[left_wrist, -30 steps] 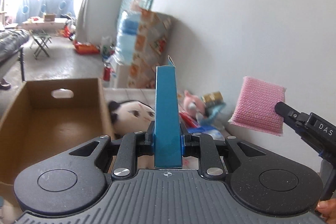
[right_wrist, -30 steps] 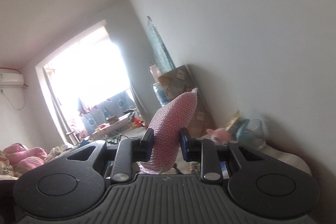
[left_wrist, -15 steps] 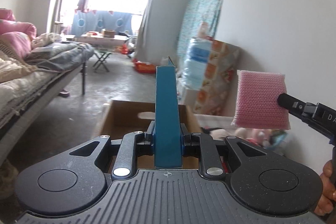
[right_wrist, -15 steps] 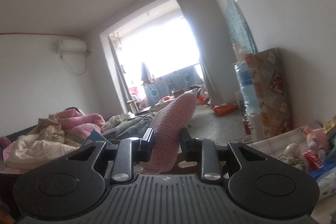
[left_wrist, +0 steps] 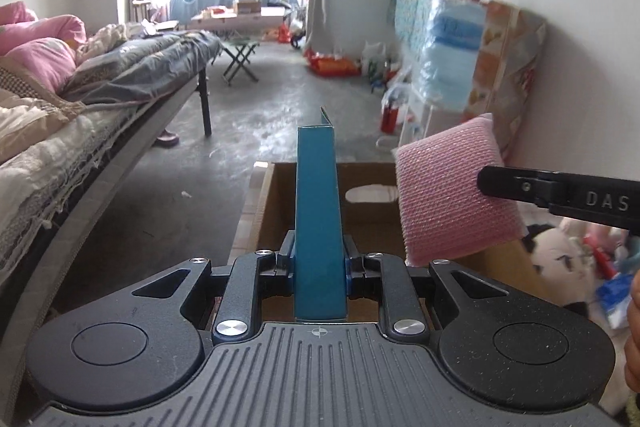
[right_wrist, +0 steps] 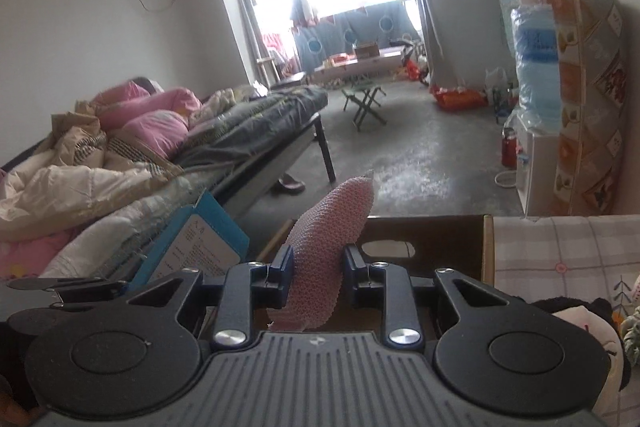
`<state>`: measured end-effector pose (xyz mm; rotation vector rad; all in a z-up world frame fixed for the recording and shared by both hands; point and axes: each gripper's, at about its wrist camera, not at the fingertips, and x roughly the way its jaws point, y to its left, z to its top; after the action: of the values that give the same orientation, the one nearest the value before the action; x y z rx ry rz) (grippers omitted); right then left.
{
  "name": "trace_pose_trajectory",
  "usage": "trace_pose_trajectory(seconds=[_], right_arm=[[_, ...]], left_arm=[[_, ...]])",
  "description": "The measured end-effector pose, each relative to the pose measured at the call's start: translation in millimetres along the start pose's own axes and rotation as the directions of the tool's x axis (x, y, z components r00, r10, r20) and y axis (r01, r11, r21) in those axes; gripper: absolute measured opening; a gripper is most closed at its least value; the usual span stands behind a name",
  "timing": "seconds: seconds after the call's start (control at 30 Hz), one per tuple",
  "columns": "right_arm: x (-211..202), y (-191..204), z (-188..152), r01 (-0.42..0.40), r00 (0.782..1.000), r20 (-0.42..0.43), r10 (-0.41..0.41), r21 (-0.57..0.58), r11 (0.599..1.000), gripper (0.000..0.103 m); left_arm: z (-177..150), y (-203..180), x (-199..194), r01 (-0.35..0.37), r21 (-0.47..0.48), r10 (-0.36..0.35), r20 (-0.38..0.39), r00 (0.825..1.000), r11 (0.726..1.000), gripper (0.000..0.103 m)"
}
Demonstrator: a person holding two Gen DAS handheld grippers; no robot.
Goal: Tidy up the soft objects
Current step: 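Carry the blue box and pink sponge over the cardboard box with both tools, then lower both items into the cardboard box and open both tools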
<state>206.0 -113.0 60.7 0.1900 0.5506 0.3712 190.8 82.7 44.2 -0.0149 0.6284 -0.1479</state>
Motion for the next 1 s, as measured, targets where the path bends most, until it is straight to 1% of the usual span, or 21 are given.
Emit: trace_pose_trajectory(seconds=[0.07,0.17,0.33,0.43,0.53,0.7,0.8,0.87,0.93,1.0], right_arm=[[29,-9,4,0.015,0.998,-0.063,-0.014,0.010,1.000,0.029],[68,-18,8,0.044,0.989,-0.145,-0.041,0.013,0.999,0.029],[119,-29,5,0.067,0.964,-0.260,-0.062,0.010,0.998,0.029],[145,-27,2,0.072,0.949,-0.308,-0.068,0.003,0.997,0.029],[163,-26,0,0.077,0.938,-0.339,-0.070,0.005,0.997,0.029],[184,-25,-1,0.084,0.919,-0.387,-0.075,0.008,0.996,0.029],[195,-28,-3,0.077,0.911,-0.407,-0.058,0.032,0.997,0.029],[200,-30,-5,0.069,0.907,-0.420,-0.039,0.058,0.996,0.029],[203,-33,-8,0.062,0.904,-0.427,-0.020,0.086,0.994,0.029],[207,-35,-11,0.066,0.899,-0.438,-0.020,0.090,0.994,0.030]], left_arm=[[4,-1,26,-0.007,0.025,0.008,-0.043,0.999,1.000,0.019],[8,-4,64,-0.038,0.067,0.045,-0.109,0.993,0.997,0.019],[12,-7,114,-0.077,0.139,0.103,-0.190,0.976,0.987,0.019],[12,-5,135,-0.087,0.149,0.121,-0.233,0.965,0.985,0.019],[10,-7,149,-0.096,0.161,0.136,-0.264,0.955,0.982,0.019],[10,-7,164,-0.117,0.160,0.160,-0.289,0.944,0.980,0.019],[10,-4,174,-0.127,0.158,0.171,-0.305,0.937,0.979,0.020],[9,-8,175,-0.135,0.181,0.184,-0.288,0.940,0.974,0.020],[8,-8,175,-0.129,0.179,0.178,-0.287,0.941,0.975,0.020],[9,-8,176,-0.127,0.172,0.174,-0.292,0.940,0.977,0.022]])
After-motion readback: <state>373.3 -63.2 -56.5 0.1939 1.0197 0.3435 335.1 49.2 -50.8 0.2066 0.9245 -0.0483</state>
